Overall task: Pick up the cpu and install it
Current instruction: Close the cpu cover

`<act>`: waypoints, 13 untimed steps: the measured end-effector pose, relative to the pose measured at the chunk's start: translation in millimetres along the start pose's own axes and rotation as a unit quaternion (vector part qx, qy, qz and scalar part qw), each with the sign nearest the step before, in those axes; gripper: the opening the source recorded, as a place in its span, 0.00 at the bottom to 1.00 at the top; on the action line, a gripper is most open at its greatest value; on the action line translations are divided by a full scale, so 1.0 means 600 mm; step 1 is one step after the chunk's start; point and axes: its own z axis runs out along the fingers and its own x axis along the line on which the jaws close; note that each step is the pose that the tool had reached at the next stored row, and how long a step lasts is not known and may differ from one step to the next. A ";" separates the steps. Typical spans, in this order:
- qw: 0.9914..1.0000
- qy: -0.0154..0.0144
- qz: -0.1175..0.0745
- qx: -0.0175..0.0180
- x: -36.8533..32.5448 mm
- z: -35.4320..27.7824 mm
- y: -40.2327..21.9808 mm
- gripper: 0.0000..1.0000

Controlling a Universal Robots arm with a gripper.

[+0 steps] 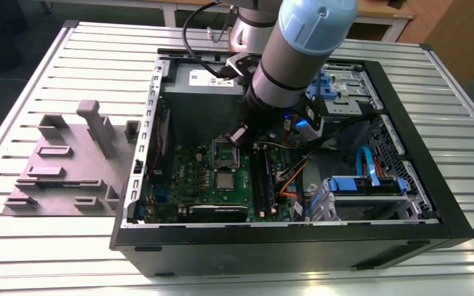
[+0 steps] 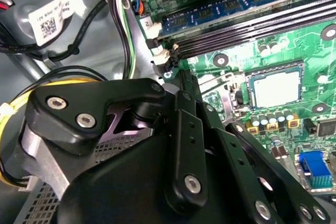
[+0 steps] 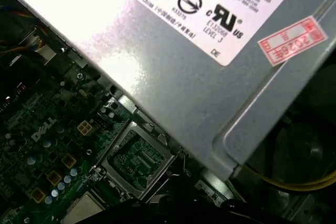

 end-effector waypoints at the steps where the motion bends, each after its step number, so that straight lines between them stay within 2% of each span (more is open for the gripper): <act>1: 1.000 0.000 0.000 0.000 0.000 0.000 0.000 0.10; 13: 1.000 -0.001 0.000 0.001 0.004 0.001 0.004 0.10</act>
